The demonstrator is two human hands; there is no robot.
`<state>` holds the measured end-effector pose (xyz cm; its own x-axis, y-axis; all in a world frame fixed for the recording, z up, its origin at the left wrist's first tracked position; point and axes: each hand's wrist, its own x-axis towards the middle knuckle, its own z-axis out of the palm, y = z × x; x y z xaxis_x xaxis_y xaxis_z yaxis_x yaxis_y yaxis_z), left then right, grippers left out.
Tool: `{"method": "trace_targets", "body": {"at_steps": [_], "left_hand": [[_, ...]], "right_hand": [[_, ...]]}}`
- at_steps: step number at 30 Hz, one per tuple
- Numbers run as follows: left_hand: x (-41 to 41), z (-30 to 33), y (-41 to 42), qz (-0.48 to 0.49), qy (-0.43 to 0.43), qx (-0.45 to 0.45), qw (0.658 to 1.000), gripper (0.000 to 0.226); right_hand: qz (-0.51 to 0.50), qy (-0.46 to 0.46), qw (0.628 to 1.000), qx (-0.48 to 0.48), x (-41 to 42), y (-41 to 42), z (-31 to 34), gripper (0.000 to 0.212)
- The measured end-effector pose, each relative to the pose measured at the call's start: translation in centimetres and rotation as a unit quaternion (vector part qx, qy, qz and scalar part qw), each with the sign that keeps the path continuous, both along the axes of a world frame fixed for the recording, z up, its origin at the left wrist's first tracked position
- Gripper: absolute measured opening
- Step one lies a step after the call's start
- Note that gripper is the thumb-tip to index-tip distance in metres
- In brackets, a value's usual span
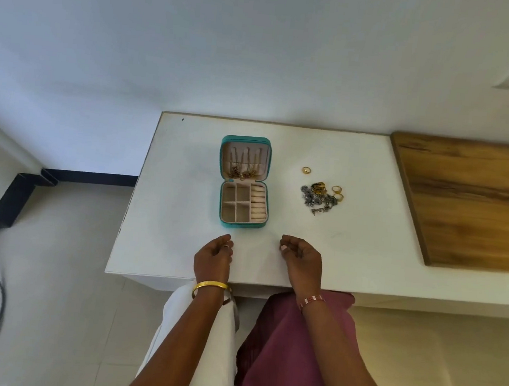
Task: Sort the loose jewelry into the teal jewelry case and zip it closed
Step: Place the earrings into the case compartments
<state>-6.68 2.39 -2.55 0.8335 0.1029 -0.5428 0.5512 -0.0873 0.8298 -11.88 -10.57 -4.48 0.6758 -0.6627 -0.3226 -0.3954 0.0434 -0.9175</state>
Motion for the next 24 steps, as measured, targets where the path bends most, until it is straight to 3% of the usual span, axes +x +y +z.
{"method": "trace_targets", "body": {"at_steps": [14, 20, 24], "left_hand": [[-1.8, -0.4, -9.1, -0.171, -0.074, 0.011, 0.982, 0.025], [0.3, -1.5, -11.7, -0.169, -0.064, -0.021, 0.983, 0.024], [1.3, -2.1, -12.2, -0.191, -0.061, -0.011, 0.98, 0.024]], "right_hand": [[-0.107, 0.013, 0.99, -0.086, -0.9, -5.1, -0.3, 0.019], [-0.077, -0.001, 0.979, -0.189, 2.2, -7.9, -1.1, 0.027], [-0.028, 0.044, 0.953, -0.299, 3.5, -8.2, -1.5, 0.029]]}}
